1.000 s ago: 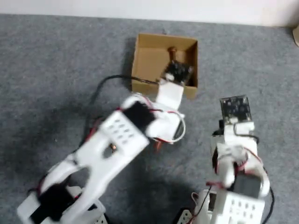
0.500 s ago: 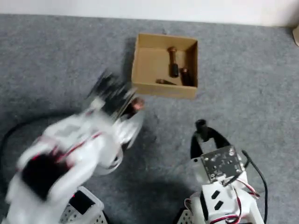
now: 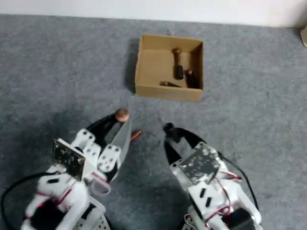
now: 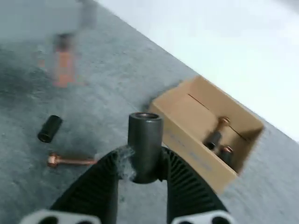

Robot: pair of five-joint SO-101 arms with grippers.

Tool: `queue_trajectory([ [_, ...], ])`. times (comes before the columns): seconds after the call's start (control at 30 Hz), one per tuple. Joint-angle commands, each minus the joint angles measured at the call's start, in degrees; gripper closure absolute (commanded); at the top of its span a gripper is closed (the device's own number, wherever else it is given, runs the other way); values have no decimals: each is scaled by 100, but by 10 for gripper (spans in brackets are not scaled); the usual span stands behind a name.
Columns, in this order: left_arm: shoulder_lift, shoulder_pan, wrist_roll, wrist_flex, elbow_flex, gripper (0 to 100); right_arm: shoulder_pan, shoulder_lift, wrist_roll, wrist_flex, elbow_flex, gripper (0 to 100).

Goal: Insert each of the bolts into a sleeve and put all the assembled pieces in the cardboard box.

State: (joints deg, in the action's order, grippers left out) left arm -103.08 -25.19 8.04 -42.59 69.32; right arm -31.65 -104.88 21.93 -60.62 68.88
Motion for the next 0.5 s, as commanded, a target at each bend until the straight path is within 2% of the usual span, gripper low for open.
queue_trajectory([
  [0.0,-127,286,844,2585,804,996,-189,-48,-352,954,400,994],
  [0.1,-66,479,1820,3218,1033,996,-189,-48,-703,1367,796,994],
  [0.27,-66,690,3086,3209,1024,996,-75,-48,-703,1393,1033,994],
  [0.37,-66,664,3473,3209,1059,996,136,-48,-703,1402,1059,994],
  [0.47,-57,505,3552,3147,1077,996,268,-48,-712,1411,1059,994],
])
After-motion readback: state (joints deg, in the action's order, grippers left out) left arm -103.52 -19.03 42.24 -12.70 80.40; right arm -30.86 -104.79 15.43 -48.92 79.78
